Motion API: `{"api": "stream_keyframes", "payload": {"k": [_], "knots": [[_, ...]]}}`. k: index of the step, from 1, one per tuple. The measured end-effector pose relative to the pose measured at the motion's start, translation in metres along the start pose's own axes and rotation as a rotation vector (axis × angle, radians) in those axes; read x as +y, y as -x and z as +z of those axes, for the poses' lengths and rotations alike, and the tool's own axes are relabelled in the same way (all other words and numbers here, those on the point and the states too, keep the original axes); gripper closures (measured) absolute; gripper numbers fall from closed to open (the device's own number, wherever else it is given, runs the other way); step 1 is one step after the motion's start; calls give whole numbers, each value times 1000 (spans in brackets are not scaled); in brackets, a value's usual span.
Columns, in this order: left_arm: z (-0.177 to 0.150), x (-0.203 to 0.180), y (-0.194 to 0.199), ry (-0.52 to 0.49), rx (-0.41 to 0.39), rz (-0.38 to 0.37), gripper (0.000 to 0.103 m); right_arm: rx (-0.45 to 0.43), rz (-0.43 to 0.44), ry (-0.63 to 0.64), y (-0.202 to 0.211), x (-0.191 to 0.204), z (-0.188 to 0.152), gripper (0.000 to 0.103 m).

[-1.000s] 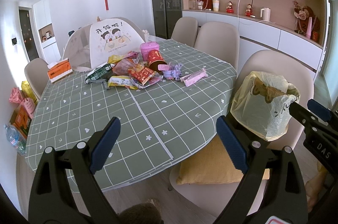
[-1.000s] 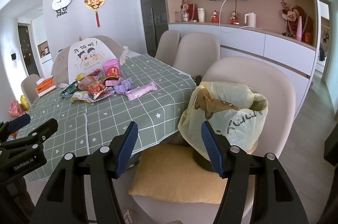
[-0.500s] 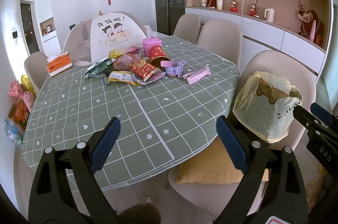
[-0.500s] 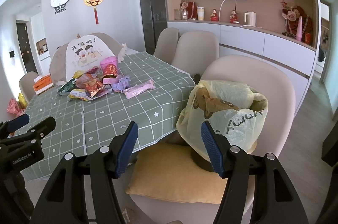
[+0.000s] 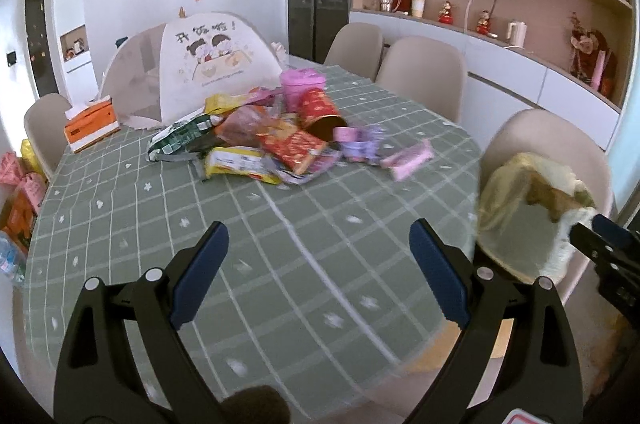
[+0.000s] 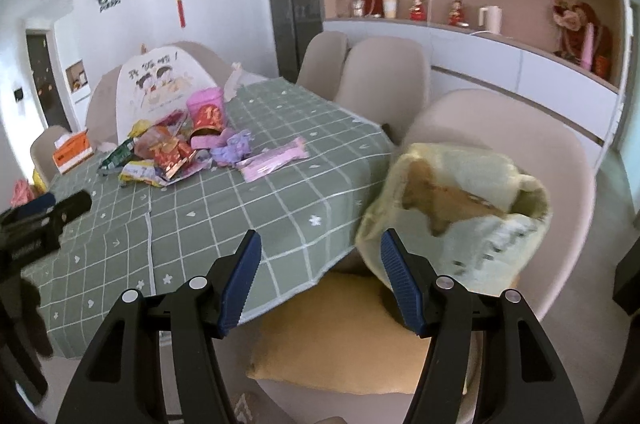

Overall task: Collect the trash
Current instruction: 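Reach into the snack pile and grasp the white milk carton with the left tool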

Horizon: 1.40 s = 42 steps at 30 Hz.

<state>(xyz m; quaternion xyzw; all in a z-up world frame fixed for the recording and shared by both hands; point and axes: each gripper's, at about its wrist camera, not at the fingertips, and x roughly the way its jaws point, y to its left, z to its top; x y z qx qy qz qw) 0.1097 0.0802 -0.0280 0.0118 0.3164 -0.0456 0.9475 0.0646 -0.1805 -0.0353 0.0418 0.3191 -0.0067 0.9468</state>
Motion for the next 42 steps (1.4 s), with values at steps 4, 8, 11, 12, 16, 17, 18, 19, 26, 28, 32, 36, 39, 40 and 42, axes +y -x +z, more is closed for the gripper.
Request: {"api": "stream_keyframes", "payload": {"k": [4,8,11,12,16,17,18,19,26,28,32,36,39,40,42], "knots": [[24,59,-43,28,4,-26,16,22,-6,37,-27,31,15,44],[53,120,-83,37,-15,-38,15,32,-16,52,-49,64,36,44],[80,163,-122,-29,18,-74,12,53,-43,43,-70,89,50,44],[87,176,-134,-46,25,-90,12,62,-52,32,-77,98,54,44],[114,225,-177,-54,69,-140,12,120,-64,11,-101,126,61,44],[120,235,-190,-68,93,-150,12,142,-71,19,-106,134,60,44],[126,242,-202,-83,111,-163,12,162,-81,31,-110,140,60,44],[132,250,-217,-108,135,-188,12,176,-89,41,-112,144,59,44],[142,267,-285,-132,262,-349,12,230,-156,59,-119,155,61,44],[140,268,-292,-104,286,-389,12,245,-159,33,-122,154,61,44],[131,257,-282,-95,318,-469,12,269,-165,37,-126,161,58,44],[118,242,-267,-162,334,-472,12,285,-156,36,-132,168,54,44],[111,238,-256,-149,343,-463,15,295,-140,30,-135,174,53,44],[111,239,-255,-139,346,-459,18,295,-137,34,-135,176,53,44],[111,243,-255,-116,346,-437,22,294,-135,43,-135,180,54,44]]}}
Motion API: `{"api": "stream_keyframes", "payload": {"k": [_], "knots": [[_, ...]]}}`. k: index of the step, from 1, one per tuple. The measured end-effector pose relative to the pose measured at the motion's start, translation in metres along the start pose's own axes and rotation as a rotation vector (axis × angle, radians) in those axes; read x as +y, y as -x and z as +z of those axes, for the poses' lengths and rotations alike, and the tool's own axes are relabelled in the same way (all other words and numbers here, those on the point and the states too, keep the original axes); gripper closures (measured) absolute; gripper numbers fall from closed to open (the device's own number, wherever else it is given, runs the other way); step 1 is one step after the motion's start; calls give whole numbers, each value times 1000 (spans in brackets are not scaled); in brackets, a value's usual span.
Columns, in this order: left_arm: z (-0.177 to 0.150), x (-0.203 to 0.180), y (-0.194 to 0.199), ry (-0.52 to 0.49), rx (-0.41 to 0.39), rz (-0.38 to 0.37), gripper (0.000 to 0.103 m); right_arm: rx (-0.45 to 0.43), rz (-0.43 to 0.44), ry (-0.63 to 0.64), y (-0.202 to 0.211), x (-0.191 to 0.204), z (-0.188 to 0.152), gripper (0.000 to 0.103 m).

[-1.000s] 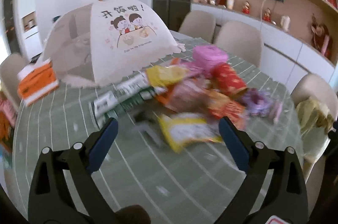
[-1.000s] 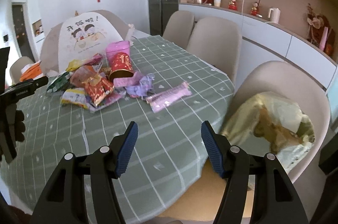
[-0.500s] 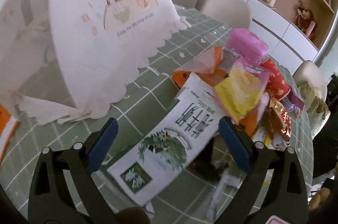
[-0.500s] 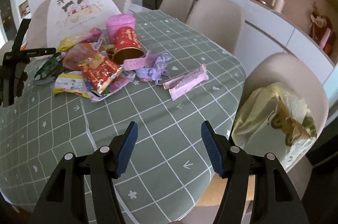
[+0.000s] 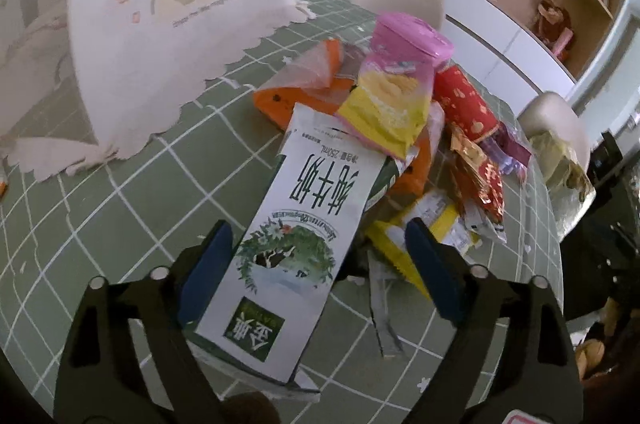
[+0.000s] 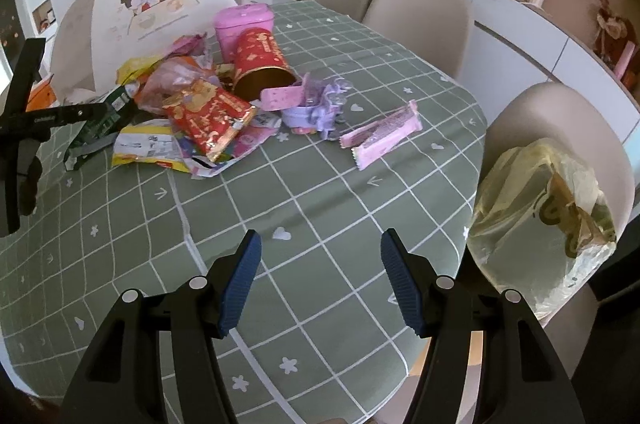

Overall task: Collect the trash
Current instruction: 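Reach into the snack pile and grasp the white milk carton with the left tool, then lift the milk carton with the left tool while the right tool grasps a pink translucent wrapper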

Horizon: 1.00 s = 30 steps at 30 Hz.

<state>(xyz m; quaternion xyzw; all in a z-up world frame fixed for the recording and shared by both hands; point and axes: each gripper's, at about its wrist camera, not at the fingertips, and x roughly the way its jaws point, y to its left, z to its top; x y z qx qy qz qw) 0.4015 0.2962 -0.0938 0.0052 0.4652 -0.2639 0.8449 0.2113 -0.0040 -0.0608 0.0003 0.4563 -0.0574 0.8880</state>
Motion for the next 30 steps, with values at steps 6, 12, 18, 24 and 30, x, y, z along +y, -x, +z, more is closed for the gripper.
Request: {"api": "stream_keyframes", "payload": {"k": [6,12,18,24,30], "knots": [[7,15,-8,41,41,26,38,-12,-2,23,4,3,3,44],[13,28,-26,148,142,45,44,-4,-15,54,4,-2,3,44],[2,2,2,187,63,64,53,19,-33,66,-6,-23,0,44],[-8,-50,22,302,-1,39,53,5,-45,24,-22,-52,20,44],[-27,-98,26,441,-48,77,53,-83,113,-60,-37,-95,56,44]]}}
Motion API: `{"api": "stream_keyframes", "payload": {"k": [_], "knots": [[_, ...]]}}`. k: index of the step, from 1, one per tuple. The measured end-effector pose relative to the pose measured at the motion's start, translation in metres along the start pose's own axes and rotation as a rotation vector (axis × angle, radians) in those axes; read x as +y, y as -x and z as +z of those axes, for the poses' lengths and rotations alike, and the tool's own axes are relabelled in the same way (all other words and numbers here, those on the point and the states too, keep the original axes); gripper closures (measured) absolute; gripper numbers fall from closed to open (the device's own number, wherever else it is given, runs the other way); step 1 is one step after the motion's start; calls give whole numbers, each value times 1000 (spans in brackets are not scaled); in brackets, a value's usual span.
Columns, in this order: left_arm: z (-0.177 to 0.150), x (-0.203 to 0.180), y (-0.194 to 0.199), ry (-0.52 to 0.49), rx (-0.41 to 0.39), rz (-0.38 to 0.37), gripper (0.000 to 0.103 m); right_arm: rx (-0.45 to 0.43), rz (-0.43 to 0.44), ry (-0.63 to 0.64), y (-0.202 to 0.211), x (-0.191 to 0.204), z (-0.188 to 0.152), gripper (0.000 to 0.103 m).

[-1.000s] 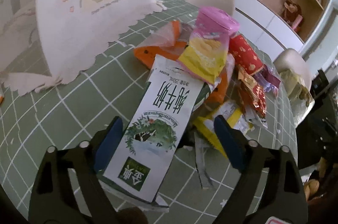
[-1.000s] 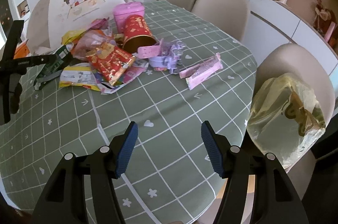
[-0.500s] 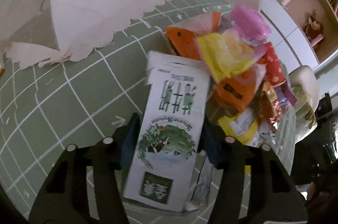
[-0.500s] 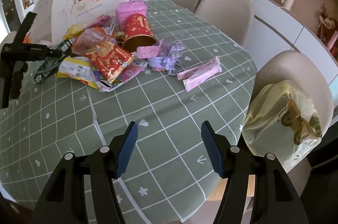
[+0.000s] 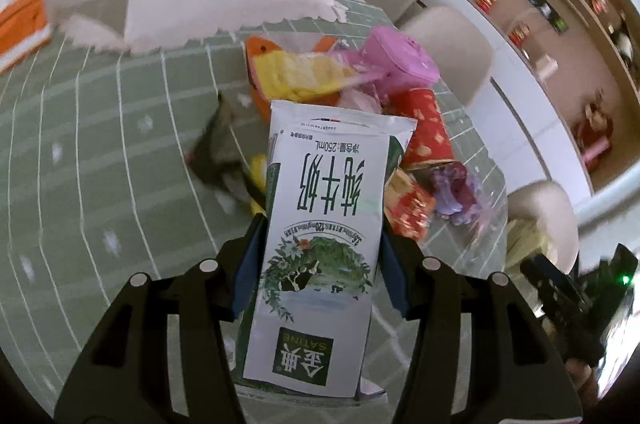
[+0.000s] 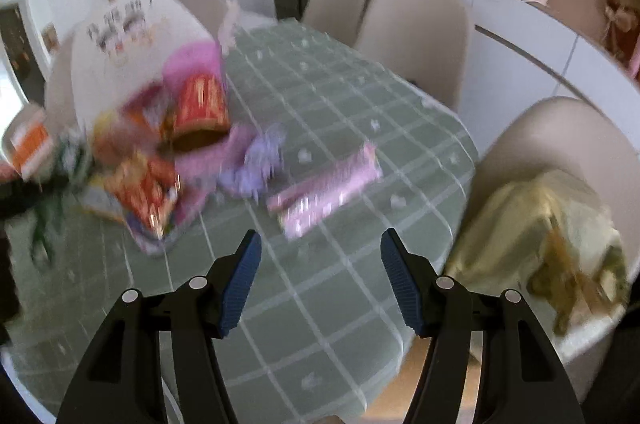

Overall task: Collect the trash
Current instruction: 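Lift the milk carton with the left tool while the right tool grasps a pink translucent wrapper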

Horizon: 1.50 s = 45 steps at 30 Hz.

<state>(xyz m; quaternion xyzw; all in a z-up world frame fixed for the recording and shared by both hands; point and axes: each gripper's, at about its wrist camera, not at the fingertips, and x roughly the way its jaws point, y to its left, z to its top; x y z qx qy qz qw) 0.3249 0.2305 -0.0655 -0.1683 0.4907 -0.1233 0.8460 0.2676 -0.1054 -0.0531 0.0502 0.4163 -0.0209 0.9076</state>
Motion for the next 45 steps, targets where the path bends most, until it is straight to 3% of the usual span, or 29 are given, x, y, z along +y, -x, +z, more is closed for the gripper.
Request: {"api": "stream_keyframes", "payload": {"k": [2,9,17,24,26,30,33,39,42,45], "knots": [[-16,-10,4,30,-21,37,53,-21,-15,-37,-8,-14,9,44],[-47,-31,28,48,-79,189,53,30,33,-118,-63,-43,31,44],[-60,-24,55,75,-106,264,52,96,80,-167,-111,-42,45,48],[-68,-4,61,136,-104,266,52,-1,146,-10,-86,-1,59,48],[-69,1,64,144,-108,261,52,-12,178,19,-83,9,59,51],[-70,10,67,156,-108,260,52,-14,234,99,-81,36,65,66],[-73,17,69,157,-100,260,52,-20,240,146,-82,51,65,67],[-81,36,74,178,-84,255,52,13,168,250,-105,79,64,71],[-84,48,78,197,-86,245,52,42,131,258,-109,83,64,87],[-82,60,80,210,-89,227,52,38,136,239,-98,84,66,88]]}}
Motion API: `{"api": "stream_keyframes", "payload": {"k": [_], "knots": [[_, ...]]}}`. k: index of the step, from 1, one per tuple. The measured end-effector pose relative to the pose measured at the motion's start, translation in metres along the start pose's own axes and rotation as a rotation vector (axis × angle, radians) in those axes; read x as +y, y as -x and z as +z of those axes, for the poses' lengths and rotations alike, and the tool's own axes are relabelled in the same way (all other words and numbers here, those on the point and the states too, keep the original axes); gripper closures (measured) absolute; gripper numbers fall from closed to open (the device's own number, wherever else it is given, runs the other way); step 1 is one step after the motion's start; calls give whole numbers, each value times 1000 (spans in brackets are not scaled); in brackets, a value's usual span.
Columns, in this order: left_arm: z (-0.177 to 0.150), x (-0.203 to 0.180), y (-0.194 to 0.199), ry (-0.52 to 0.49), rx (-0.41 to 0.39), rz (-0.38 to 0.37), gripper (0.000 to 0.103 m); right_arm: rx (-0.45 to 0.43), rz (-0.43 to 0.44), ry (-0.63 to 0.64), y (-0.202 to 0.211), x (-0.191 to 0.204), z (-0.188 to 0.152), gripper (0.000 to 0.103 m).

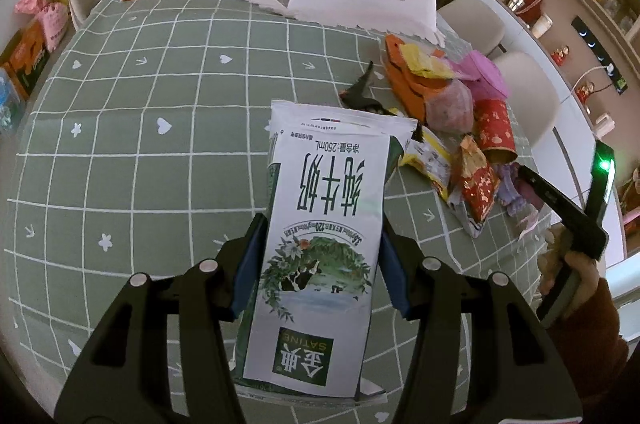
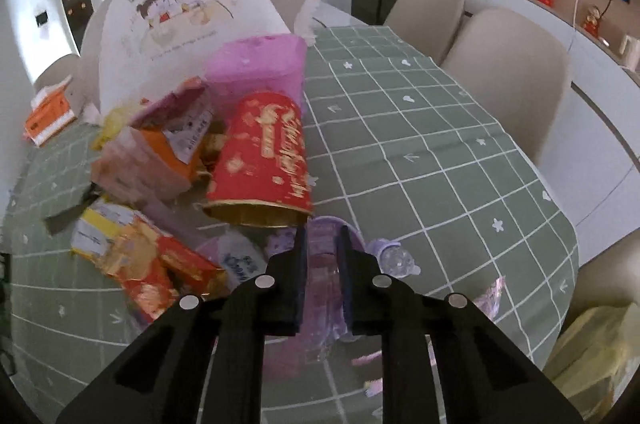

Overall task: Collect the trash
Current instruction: 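Lift the milk carton with the left tool while the right tool grasps a pink translucent wrapper, then carry carton and pink wrapper to the yellow bag and open both tools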

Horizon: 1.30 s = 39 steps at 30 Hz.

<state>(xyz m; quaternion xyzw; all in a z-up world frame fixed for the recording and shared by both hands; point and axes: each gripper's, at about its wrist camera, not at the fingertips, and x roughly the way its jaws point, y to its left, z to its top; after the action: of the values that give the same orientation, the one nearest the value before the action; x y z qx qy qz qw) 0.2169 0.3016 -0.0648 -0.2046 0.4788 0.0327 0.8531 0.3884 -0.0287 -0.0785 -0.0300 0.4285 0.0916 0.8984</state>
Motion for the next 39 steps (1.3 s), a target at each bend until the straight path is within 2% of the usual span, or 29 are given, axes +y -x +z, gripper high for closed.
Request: {"api": "stream_keyframes", "payload": {"k": [9,15,19,22,27,30,33,35,39], "knots": [[21,4,-9,-49,2,-123,52,-96,-21,-27,74,17,10,88],[28,-1,-19,-77,7,-178,52,-104,-41,-56,110,16,-2,88],[39,-14,-23,-90,3,-219,52,-108,-73,-53,128,19,-9,88],[50,-37,-22,-137,-26,-236,52,-132,-89,-54,144,14,-14,88],[57,-84,-7,-202,-98,-259,52,-196,-103,-79,178,-19,-30,88],[50,-128,3,-260,-147,-273,52,-238,-107,-107,197,-49,-41,88],[35,-183,8,-304,-184,-287,52,-272,-134,-124,217,-90,-57,88],[22,-225,9,-307,-181,-330,53,-283,-141,-151,233,-129,-71,88],[-17,-324,15,-420,-215,-415,52,-315,-196,-164,260,-191,-96,88]]}}
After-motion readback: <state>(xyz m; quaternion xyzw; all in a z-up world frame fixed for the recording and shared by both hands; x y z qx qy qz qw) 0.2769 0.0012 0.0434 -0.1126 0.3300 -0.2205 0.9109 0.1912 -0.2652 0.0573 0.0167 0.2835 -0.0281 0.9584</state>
